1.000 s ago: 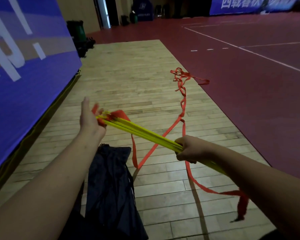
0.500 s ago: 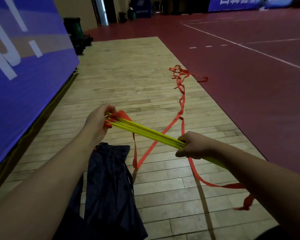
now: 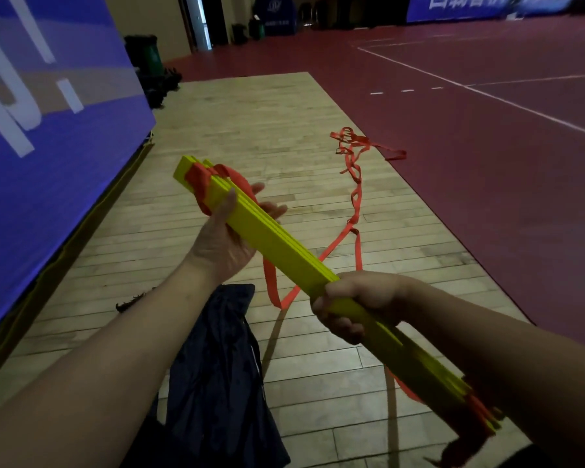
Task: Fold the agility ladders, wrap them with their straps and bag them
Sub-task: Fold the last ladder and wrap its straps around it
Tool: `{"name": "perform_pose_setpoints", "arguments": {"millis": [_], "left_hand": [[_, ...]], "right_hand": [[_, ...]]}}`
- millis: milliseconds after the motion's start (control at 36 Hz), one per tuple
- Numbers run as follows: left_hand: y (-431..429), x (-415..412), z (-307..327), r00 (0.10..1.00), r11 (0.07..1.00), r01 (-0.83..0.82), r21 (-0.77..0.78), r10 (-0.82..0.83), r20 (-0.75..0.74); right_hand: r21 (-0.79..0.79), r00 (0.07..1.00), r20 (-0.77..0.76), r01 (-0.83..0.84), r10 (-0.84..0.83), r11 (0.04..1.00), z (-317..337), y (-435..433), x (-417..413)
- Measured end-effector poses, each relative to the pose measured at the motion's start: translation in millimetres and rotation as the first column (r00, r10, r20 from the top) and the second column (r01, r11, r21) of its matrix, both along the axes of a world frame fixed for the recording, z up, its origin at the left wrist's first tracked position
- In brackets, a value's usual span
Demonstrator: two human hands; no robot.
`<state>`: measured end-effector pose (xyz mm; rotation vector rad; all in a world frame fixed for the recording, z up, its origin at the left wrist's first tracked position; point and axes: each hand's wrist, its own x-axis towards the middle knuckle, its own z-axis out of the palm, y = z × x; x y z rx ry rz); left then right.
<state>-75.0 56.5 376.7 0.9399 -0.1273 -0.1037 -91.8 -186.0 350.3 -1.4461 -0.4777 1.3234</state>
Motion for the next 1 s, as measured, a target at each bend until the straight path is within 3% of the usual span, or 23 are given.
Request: {"name": "perform_pose_setpoints", "arguments": {"millis": [139, 222, 278, 333, 417, 444, 500, 556, 611, 694, 750, 806, 917, 1000], "left_hand": [[-29, 1, 13, 0.965, 0.960, -0.221, -0.173, 0.189, -0.182], [-32, 5, 16, 0.935, 0.943, -0.299, -0.146, 0.259, -0.244], [-31, 6, 13, 0.899, 0.922, -0.372, -0.105, 0.330, -0.287], [-31, 7, 10, 0.858, 0.890, -0.448, -0.085, 0.402, -0.320], [-31, 9, 15, 0.841, 0.874, -0.477, -0.091, 0.424, -0.335], [-30, 9, 16, 0.853, 0.883, -0.461, -0.091, 0.413, -0.318], [-27, 9, 18, 0.896, 0.918, -0.397, -0.005, 0.386, -0.221], [-20, 8, 15, 0.935, 0.905, -0.326, 0.272, 0.352, -0.051], [-12, 5, 7, 0.967, 0.778, -0.244, 0.580, 0.241, 0.083], [-4, -1, -5, 0.999, 0.551, 0.042, 0.833, -0.031, -0.030], [-3, -6, -10, 0.961, 0.382, 0.256, 0.888, -0.198, -0.192], [-2, -9, -14, 0.897, 0.287, 0.407, 0.867, -0.304, -0.320], [-5, -15, -17, 0.839, 0.226, 0.493, 0.840, -0.379, -0.390], [-16, -21, -21, 0.838, 0.236, 0.502, 0.832, -0.373, -0.399]], "right_hand": [[0.012, 0.996, -0.043, 0.084, -0.084, 0.996, -4, 14, -4], [-0.074, 0.950, 0.191, 0.266, -0.248, 0.961, -4, 23, -6], [-0.147, 0.828, 0.492, 0.383, -0.269, 0.912, -5, 32, -10], [-0.202, 0.643, 0.745, 0.471, -0.178, 0.858, -11, 41, -15], [-0.122, 0.403, 0.900, 0.599, -0.166, 0.792, -14, 49, -18], [-0.079, 0.396, 0.894, 0.604, -0.212, 0.793, -12, 48, -17], [0.012, 0.472, 0.812, 0.573, -0.342, 0.820, -6, 45, -12], [0.098, 0.542, 0.710, 0.557, -0.450, 0.825, -1, 40, -9], [0.171, 0.566, 0.604, 0.595, -0.561, 0.785, 0, 33, -6], [0.256, 0.553, 0.474, 0.658, -0.685, 0.709, 3, 22, 2], [0.293, 0.527, 0.407, 0.699, -0.746, 0.653, 5, 14, 9], [0.327, 0.503, 0.341, 0.728, -0.794, 0.602, 5, 7, 15], [0.383, 0.463, 0.178, 0.780, -0.868, 0.495, 11, -3, 21], [0.395, 0.382, -0.008, 0.850, -0.924, 0.348, 18, -6, 28]]}}
